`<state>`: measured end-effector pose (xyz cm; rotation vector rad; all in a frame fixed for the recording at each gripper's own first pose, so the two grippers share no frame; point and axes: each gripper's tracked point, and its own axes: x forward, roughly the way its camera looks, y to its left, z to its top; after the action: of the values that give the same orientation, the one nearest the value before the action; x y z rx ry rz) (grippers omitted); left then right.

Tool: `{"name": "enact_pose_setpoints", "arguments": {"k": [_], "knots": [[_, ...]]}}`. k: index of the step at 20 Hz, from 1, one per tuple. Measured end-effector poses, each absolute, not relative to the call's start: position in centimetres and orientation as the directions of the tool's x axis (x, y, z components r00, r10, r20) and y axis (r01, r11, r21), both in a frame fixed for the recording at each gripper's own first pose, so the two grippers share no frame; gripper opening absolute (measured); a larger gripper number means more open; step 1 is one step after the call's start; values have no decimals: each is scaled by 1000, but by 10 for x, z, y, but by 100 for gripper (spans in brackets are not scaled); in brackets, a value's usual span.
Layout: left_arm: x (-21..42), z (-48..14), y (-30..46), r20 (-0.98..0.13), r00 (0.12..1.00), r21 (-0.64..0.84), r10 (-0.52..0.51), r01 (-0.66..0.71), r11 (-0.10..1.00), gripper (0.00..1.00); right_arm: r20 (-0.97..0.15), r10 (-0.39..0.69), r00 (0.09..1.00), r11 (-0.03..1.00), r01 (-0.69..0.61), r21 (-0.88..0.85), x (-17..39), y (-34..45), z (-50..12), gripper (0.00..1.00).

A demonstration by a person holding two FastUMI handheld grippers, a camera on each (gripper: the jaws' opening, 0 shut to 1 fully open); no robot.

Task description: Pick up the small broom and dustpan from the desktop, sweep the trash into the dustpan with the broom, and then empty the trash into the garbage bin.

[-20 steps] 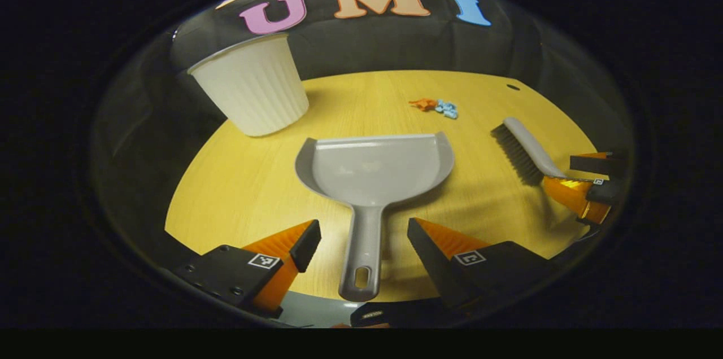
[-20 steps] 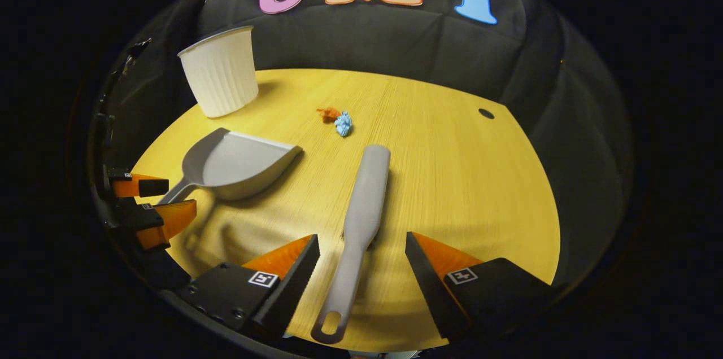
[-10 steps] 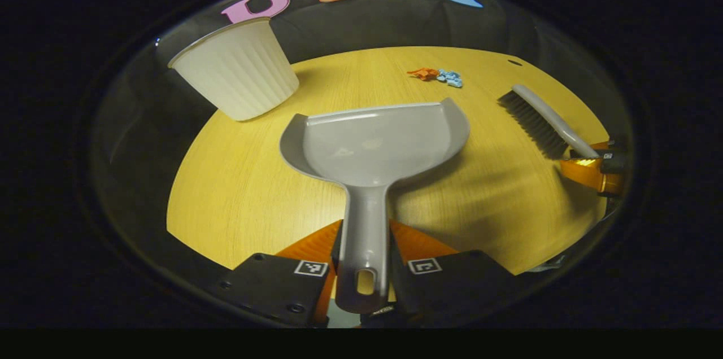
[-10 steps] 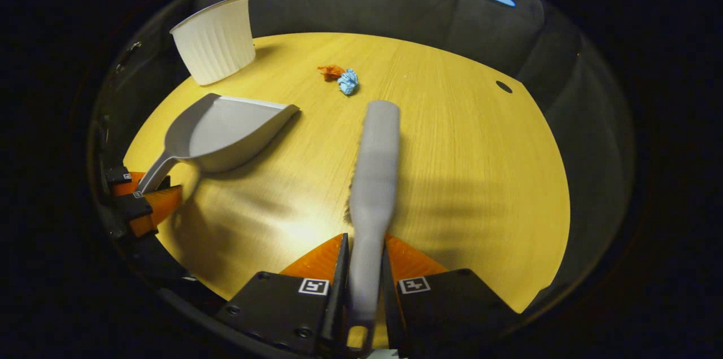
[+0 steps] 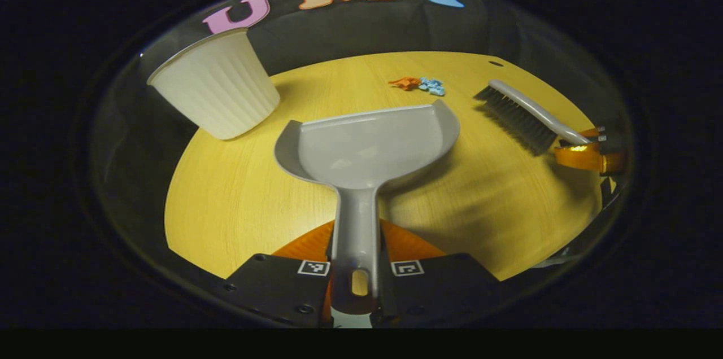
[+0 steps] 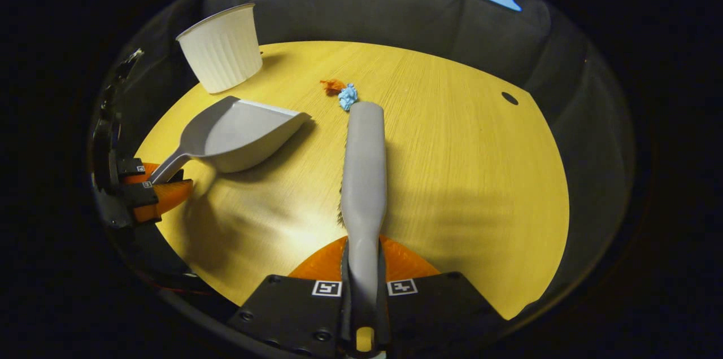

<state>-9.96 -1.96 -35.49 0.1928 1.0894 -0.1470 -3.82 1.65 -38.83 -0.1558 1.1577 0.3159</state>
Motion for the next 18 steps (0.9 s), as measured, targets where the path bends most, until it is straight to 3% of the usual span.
{"name": "enact_pose_setpoints", "arguments": {"k": [10, 14, 17, 18], "knots": [[-50, -357, -42, -881, 457, 64, -123, 372, 926, 27, -887, 128, 445, 932, -360, -46, 105, 15, -399, 13], [-45, -371, -41, -886, 448, 86, -123, 418, 904, 24, -908, 128, 400, 894, -443, -69, 141, 37, -419, 10], [-46, -374, -39, -890, 440, 94, -120, 436, 895, 27, -934, 121, 335, 847, -526, -79, 146, 47, -441, 13], [-48, -375, -38, -893, 435, 96, -118, 438, 894, 26, -941, 123, 314, 818, -569, -83, 146, 51, -449, 10]]}}
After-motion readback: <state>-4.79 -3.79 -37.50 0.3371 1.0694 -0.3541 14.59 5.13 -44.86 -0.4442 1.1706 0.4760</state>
